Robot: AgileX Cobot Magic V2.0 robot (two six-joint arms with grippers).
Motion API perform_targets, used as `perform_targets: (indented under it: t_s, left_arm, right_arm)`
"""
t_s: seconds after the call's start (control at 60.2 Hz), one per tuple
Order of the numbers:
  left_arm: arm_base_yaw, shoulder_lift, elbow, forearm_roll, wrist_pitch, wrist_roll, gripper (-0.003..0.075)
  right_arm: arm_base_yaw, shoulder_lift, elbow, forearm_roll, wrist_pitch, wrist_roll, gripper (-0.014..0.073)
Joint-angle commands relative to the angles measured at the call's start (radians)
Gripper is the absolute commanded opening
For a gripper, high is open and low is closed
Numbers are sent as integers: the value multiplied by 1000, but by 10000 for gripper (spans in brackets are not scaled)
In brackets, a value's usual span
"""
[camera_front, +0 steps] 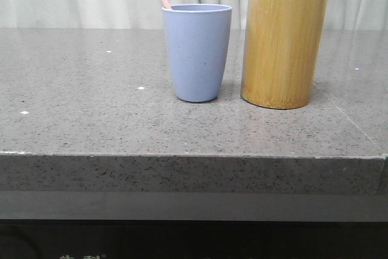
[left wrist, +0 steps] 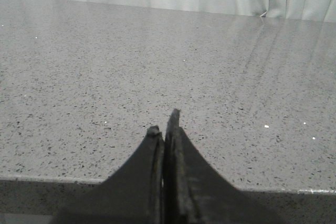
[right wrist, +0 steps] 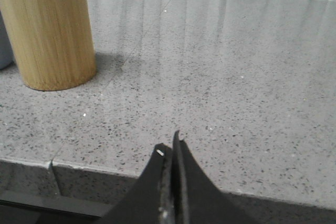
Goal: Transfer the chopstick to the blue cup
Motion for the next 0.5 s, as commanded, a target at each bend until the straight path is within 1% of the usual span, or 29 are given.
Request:
perform_targets:
  t_s: [0.0,0.482]
  left_arm:
    - [2,-24,7,-11,-90,-9,-19]
    - [2,-24,7,-11,-90,-9,-19]
  right_arm:
    - [-7,-21,-4,26,-81,-1,-76]
    - [-7,-21,-4,26,-81,-1,-76]
